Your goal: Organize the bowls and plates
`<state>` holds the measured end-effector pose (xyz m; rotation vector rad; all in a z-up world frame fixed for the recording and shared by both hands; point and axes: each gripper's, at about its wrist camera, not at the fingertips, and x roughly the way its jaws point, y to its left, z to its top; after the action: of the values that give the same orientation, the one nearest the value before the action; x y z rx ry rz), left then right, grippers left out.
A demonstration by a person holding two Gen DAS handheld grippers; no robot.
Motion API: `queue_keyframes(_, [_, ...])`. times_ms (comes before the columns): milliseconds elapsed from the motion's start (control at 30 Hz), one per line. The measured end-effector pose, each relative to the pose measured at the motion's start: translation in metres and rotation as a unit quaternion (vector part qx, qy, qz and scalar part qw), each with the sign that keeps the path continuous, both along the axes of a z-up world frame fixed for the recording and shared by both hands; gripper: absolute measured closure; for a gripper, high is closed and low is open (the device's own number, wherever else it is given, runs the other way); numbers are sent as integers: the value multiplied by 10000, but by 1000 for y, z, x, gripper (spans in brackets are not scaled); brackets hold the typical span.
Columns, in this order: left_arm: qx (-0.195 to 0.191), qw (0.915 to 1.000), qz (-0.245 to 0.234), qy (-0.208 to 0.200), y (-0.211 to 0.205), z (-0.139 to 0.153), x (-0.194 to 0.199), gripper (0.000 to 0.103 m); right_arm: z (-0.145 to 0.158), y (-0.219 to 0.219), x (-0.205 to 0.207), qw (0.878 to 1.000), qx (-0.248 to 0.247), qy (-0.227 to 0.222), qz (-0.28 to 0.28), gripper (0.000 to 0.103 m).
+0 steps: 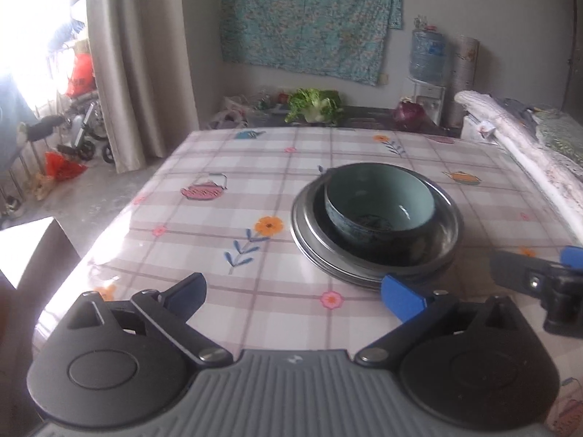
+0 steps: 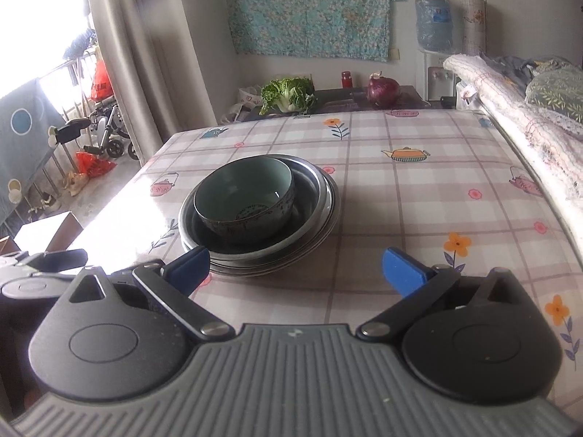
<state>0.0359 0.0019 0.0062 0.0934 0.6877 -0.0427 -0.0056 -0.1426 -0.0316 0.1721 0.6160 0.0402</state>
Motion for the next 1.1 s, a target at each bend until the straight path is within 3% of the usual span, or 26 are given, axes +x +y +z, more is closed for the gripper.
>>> queue_keyframes(133, [365, 9991, -174, 103, -4, 1, 5, 0, 0, 2, 0, 9994, -294, 93, -162, 1])
queue_keyframes(267, [246, 9991, 1, 347, 1, -1, 14, 0, -7, 5, 5, 9974, -517, 285, -412, 1])
queue_keyframes(467, [161, 9979, 178, 594, 8, -3, 26, 0, -15, 1, 22, 9958, -378, 535, -638, 1])
queue_keyframes(1100, [-63, 9946, 232, 1010, 16, -7, 36, 0, -15, 14, 41, 9955, -261, 838, -370, 1])
